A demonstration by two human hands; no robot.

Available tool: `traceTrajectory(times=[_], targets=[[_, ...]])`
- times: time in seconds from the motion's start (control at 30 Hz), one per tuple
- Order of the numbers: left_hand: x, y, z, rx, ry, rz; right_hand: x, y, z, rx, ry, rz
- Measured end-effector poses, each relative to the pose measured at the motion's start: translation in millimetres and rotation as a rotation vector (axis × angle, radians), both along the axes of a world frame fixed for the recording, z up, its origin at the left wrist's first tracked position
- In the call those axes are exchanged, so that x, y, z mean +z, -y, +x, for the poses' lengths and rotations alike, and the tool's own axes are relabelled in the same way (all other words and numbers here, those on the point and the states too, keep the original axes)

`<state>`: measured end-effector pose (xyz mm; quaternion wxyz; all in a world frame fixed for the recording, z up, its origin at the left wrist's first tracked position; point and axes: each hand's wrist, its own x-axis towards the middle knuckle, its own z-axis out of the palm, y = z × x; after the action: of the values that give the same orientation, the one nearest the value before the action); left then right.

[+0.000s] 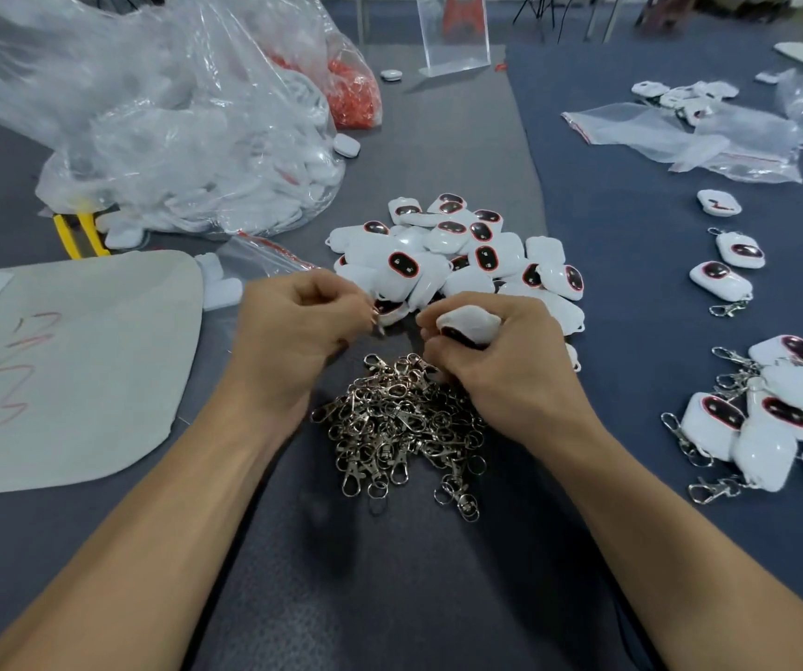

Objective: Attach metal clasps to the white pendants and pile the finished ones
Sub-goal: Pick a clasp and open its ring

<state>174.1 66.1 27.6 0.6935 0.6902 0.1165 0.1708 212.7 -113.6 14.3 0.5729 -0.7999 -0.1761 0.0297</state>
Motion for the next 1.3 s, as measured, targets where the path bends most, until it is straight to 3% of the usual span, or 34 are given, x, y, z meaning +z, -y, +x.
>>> traceTrajectory(times=[0.17,0.33,0.47,0.57,0.63,0.7,1.03,1.3], targets=[[0.1,-19.1,3.9,0.367,0.025,0.117,1.0,-22.1,-13.3,0.274,0.159,-0.359],[-6.4,-11.8,-1.4,0.29,0.011,0.621,10.3,-13.8,-21.7,0.526,0.267,-0.533],[-10.9,-3.0,-4.6,0.016,-0.044,0.897,17.3,8.7,-21.5,0.523,0.106,-0.378],[-12.6,-2.1,-2.6,-0.118,-0.043,0.999,18.1,17.2,-10.6,0.298,0.009,-0.103],[-13.2,0.0,-2.3,-0.167,-0.014,1.02,15.2,18.2,-4.5,0.123,-0.065,-0.001],[-14.5,1.0,-1.3,-0.202,0.003,1.006,9.8,17.2,-2.6,0.012,-0.061,-0.062],[-19.6,-4.1,4.3,-0.225,0.013,0.888,-2.7,14.2,-1.2,0.049,0.049,-0.335],[-19.2,-8.2,4.6,-0.3,0.025,0.864,-6.5,11.6,2.5,0.023,0.051,-0.225]])
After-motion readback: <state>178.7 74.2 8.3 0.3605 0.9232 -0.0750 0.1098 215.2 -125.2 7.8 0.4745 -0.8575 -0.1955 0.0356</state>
